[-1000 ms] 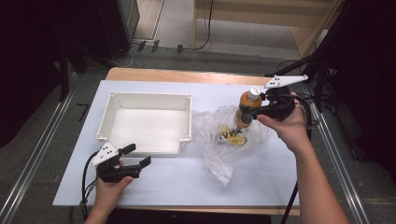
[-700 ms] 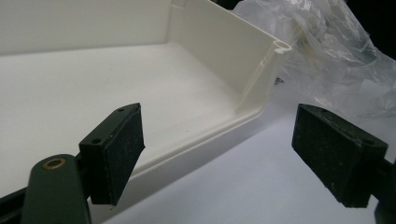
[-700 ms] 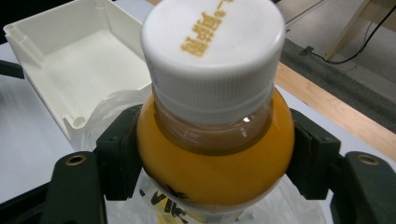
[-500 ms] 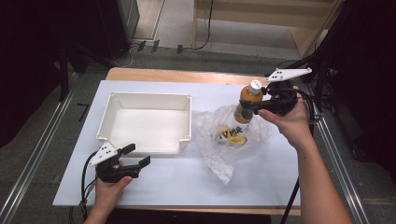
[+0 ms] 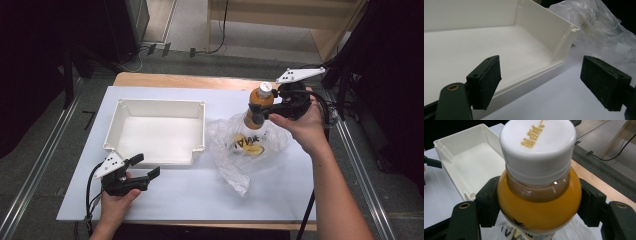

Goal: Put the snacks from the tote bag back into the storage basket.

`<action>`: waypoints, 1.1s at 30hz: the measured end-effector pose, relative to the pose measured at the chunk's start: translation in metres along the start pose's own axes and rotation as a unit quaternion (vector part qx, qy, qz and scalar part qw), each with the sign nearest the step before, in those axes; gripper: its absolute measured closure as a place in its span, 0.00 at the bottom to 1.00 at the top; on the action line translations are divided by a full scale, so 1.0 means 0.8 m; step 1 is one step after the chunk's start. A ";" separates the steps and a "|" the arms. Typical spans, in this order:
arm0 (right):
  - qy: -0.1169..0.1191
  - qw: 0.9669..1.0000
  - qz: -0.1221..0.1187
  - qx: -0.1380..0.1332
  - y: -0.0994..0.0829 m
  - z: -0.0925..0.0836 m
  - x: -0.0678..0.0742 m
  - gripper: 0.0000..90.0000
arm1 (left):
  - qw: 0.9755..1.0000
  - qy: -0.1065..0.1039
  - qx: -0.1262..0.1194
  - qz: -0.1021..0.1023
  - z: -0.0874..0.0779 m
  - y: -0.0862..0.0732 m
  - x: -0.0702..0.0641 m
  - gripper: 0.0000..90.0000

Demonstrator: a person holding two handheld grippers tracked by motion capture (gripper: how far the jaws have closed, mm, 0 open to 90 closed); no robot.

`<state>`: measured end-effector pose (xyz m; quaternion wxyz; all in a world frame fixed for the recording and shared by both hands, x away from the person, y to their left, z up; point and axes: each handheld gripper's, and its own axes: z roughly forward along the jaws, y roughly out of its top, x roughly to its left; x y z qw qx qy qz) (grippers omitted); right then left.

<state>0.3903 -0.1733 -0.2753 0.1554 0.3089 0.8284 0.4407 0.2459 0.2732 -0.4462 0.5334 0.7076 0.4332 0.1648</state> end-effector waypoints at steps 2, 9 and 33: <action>0.002 1.000 -0.003 0.000 0.004 0.002 0.003 0.34 | 1.000 0.000 0.000 0.000 -0.001 0.000 0.001 0.19; 0.010 1.000 -0.013 -0.004 0.020 0.009 0.015 0.34 | 1.000 0.005 -0.002 0.001 -0.004 0.000 0.002 0.19; 0.034 0.999 -0.025 -0.002 0.042 0.056 0.044 0.34 | 1.000 0.028 -0.011 -0.005 -0.023 -0.003 0.012 0.19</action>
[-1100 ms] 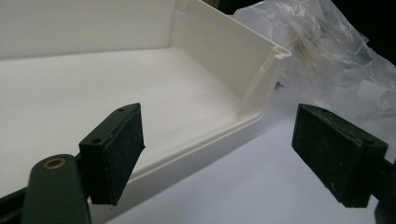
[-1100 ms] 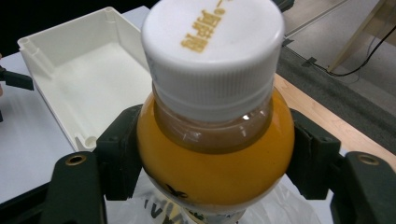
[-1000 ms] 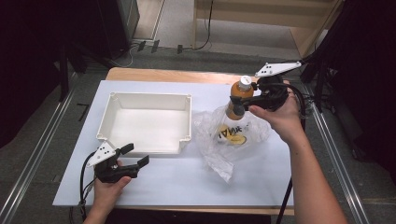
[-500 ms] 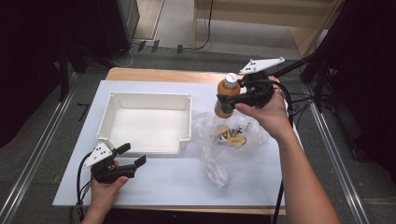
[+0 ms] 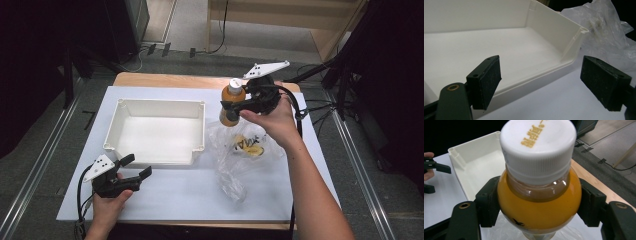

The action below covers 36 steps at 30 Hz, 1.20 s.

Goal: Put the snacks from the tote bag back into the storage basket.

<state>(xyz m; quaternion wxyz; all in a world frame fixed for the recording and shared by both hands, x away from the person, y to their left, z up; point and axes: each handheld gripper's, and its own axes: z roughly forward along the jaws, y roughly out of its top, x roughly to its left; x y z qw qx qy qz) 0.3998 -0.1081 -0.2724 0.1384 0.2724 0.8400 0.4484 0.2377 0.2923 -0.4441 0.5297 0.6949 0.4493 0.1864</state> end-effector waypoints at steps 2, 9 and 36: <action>0.000 1.000 0.000 0.000 0.001 0.004 0.002 0.34 | 1.000 0.005 0.000 0.001 -0.001 -0.001 0.001 0.19; 0.007 1.000 -0.003 0.001 0.005 0.017 0.007 0.34 | 1.000 0.017 -0.001 -0.002 -0.010 -0.003 0.008 0.19; 0.030 0.999 -0.015 0.003 0.021 0.061 0.030 0.34 | 0.999 0.039 -0.010 0.017 -0.028 -0.009 0.024 0.16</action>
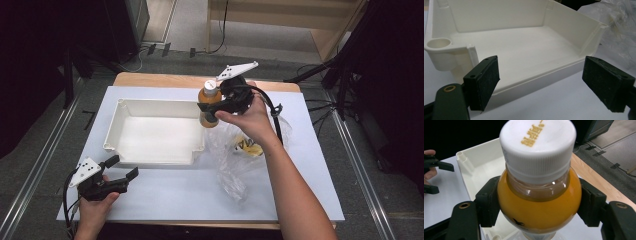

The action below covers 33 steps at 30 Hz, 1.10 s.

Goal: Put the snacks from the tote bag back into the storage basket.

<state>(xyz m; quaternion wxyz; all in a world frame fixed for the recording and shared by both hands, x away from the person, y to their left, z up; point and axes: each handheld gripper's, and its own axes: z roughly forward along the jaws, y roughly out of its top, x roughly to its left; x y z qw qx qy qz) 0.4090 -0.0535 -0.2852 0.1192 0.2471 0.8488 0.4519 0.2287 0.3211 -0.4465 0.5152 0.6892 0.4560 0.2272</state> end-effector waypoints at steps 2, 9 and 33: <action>0.000 1.000 0.001 0.000 0.000 0.003 0.001 0.34 | 1.000 -0.004 -0.004 -0.002 -0.002 0.000 0.001 0.15; 0.002 1.000 0.001 0.001 0.002 0.009 0.004 0.34 | 1.000 -0.005 -0.005 -0.003 -0.001 0.000 0.000 0.15; 0.010 1.000 0.004 0.002 0.005 0.040 0.015 0.34 | 1.000 -0.004 -0.006 -0.010 -0.002 -0.001 0.003 0.15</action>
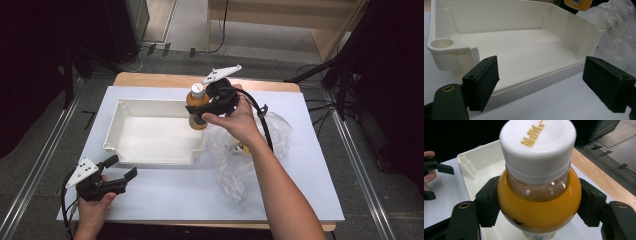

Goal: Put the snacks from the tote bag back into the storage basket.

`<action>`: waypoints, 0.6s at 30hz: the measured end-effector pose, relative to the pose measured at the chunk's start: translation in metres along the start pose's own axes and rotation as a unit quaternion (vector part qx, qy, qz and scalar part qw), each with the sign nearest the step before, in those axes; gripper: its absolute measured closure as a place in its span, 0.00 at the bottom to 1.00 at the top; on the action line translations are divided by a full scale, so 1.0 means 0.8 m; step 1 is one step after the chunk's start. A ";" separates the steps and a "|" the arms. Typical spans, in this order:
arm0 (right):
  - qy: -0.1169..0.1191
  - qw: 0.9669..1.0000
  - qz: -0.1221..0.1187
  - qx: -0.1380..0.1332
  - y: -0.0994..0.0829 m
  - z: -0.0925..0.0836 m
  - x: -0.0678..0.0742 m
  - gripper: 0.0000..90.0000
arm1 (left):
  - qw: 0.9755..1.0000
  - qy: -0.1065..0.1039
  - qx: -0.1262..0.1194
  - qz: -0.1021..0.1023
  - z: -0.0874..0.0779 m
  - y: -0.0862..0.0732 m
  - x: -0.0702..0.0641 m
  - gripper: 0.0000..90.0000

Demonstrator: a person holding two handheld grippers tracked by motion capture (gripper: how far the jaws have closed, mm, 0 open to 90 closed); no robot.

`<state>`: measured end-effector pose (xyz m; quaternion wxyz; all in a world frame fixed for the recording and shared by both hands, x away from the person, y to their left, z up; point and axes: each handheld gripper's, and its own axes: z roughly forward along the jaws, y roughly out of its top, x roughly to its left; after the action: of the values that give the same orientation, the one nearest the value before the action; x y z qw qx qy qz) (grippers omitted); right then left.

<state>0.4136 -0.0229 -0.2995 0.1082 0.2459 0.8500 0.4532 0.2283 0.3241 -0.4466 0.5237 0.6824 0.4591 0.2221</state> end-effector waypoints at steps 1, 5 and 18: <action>0.000 1.000 0.000 0.000 0.000 0.001 0.000 0.34 | 1.000 0.000 0.000 0.000 0.000 0.000 0.000 0.15; 0.000 1.000 0.001 0.000 -0.001 0.005 0.000 0.34 | 1.000 -0.001 -0.001 -0.001 0.000 0.000 0.001 0.15; 0.002 1.000 0.003 0.002 -0.002 0.018 0.004 0.34 | 1.000 0.000 -0.001 -0.002 0.000 0.000 0.001 0.15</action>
<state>0.4166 -0.0113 -0.3088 0.1043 0.2476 0.8503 0.4526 0.2286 0.3251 -0.4467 0.5247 0.6811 0.4604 0.2211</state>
